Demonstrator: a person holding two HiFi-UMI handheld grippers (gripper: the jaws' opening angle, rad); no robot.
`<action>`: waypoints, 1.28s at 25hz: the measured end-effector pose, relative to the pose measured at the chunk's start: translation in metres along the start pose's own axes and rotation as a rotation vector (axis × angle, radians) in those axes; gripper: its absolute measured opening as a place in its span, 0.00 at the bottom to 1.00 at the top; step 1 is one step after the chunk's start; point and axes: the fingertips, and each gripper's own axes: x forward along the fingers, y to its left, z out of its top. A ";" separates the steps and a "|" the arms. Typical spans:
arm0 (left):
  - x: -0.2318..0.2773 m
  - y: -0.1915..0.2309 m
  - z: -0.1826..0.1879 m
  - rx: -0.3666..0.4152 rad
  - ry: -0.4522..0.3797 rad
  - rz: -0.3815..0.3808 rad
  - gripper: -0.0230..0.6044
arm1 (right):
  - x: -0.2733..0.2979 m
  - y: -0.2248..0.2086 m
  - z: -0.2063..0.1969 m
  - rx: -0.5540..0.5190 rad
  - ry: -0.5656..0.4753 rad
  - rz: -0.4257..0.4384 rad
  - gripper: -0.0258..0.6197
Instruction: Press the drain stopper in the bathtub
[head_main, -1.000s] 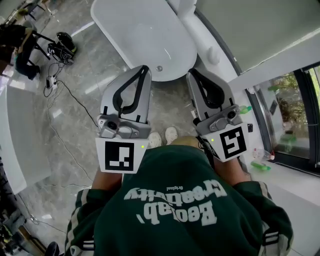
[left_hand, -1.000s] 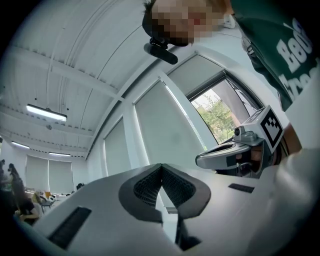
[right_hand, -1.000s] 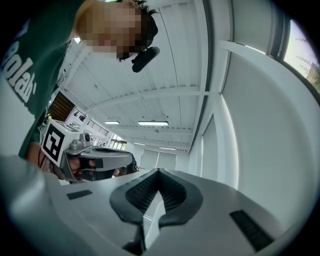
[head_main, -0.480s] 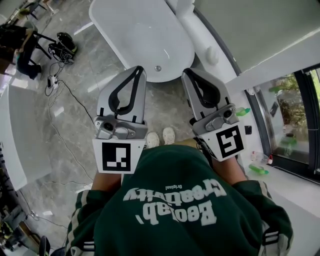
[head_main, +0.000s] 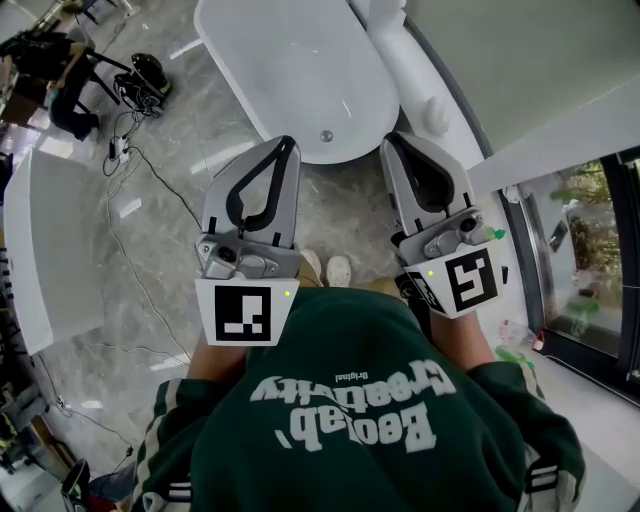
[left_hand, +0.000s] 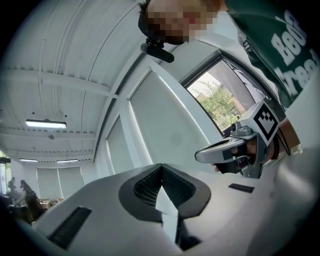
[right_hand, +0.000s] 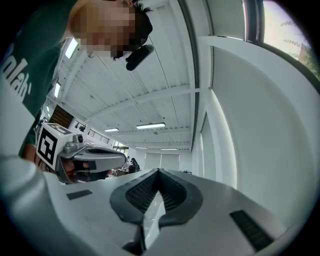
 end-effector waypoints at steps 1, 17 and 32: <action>0.000 -0.001 0.000 0.008 0.001 0.000 0.04 | -0.001 0.000 -0.001 0.002 0.002 0.003 0.06; 0.046 0.010 -0.025 -0.004 0.011 -0.011 0.04 | 0.032 -0.037 -0.018 -0.025 0.005 0.006 0.06; 0.139 0.046 -0.094 -0.055 0.066 -0.092 0.04 | 0.104 -0.097 -0.063 0.049 0.034 -0.059 0.06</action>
